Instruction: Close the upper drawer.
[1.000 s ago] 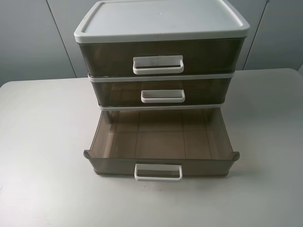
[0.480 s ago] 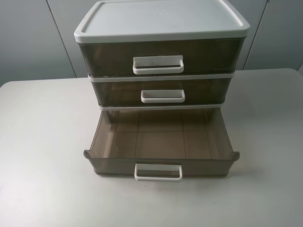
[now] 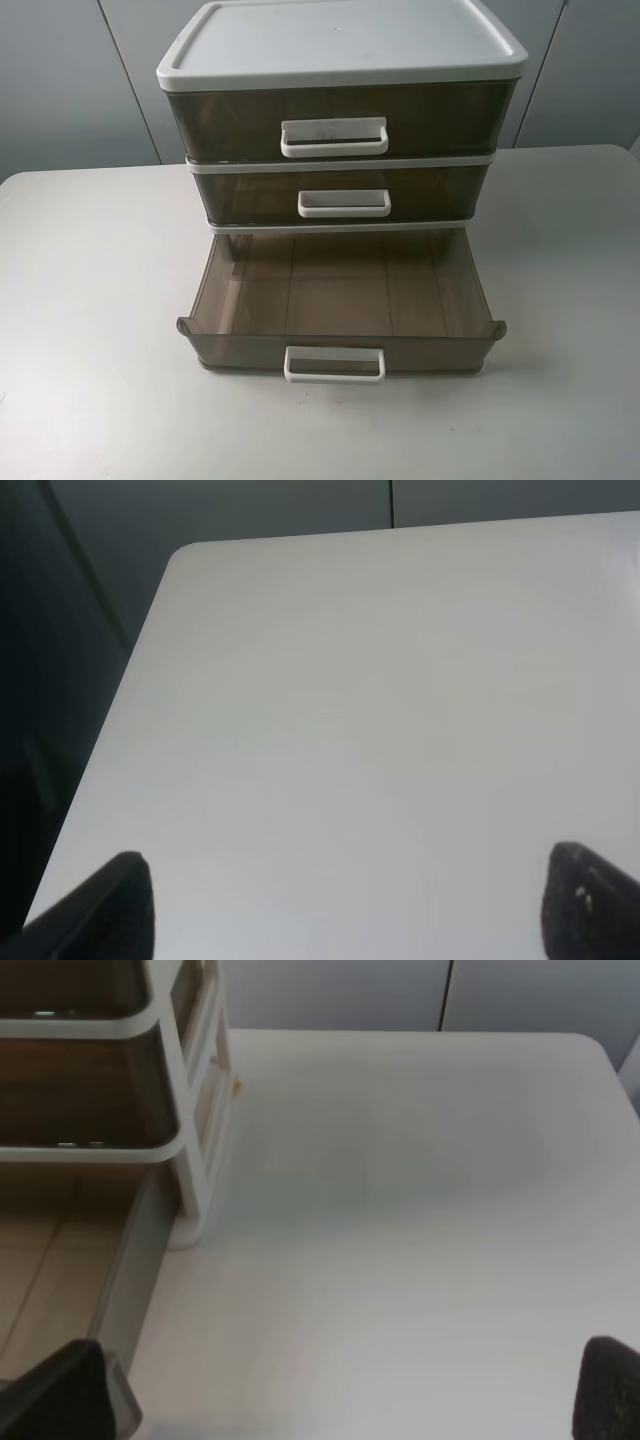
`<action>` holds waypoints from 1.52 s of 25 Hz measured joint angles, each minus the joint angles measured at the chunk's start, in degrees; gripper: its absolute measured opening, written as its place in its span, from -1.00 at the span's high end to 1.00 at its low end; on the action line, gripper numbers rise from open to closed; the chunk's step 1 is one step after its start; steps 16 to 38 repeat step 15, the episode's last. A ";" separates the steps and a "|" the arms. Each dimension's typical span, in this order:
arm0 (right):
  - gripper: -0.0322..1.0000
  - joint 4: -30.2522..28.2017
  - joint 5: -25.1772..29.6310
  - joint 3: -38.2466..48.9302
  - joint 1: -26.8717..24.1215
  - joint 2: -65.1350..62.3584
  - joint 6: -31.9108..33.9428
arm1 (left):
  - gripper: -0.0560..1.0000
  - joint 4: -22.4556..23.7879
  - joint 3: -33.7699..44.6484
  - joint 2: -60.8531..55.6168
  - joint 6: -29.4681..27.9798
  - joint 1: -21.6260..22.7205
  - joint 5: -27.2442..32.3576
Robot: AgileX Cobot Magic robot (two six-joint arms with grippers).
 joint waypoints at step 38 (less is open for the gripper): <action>-0.41 0.00 0.00 0.00 0.00 -0.09 0.14 | -0.51 0.00 0.00 0.00 0.00 0.00 0.00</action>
